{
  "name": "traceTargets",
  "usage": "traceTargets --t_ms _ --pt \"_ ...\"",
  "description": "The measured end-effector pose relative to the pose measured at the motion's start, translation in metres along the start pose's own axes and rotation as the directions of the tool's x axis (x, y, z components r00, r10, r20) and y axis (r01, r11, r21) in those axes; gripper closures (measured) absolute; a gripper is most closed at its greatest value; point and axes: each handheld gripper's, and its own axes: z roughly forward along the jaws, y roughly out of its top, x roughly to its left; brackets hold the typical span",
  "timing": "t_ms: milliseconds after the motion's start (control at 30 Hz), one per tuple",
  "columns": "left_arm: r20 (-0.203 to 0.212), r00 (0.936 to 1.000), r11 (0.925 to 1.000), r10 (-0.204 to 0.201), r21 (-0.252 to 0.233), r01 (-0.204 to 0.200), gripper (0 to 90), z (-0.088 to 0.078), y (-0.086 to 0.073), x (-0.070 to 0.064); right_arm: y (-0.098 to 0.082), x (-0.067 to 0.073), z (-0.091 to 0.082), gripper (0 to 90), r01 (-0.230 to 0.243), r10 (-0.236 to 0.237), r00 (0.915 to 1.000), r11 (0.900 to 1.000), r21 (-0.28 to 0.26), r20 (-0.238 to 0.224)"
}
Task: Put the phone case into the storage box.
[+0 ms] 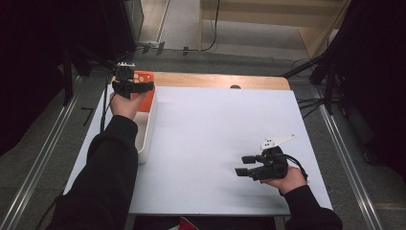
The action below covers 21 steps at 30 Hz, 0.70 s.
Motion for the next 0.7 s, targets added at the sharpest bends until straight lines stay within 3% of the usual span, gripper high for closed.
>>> traceTargets --t_ms 400,533,700 --pt "0.036 0.9994 1.0 0.0 0.002 0.0 7.1 -0.012 0.004 0.001 0.0 0.0 0.0 32.9 -0.001 0.001 1.0 1.0 -0.001 0.001" --pt "0.072 0.9971 0.9996 -0.025 0.015 0.024 7.1 -0.016 0.005 0.004 0.0 0.0 0.0 32.9 -0.005 0.005 1.0 1.0 0.002 0.002" --pt "0.066 0.9978 0.9997 -0.008 0.022 0.007 7.1 -0.021 0.006 0.003 0.0 0.0 0.0 32.9 -0.006 0.006 1.0 1.0 0.002 0.002"
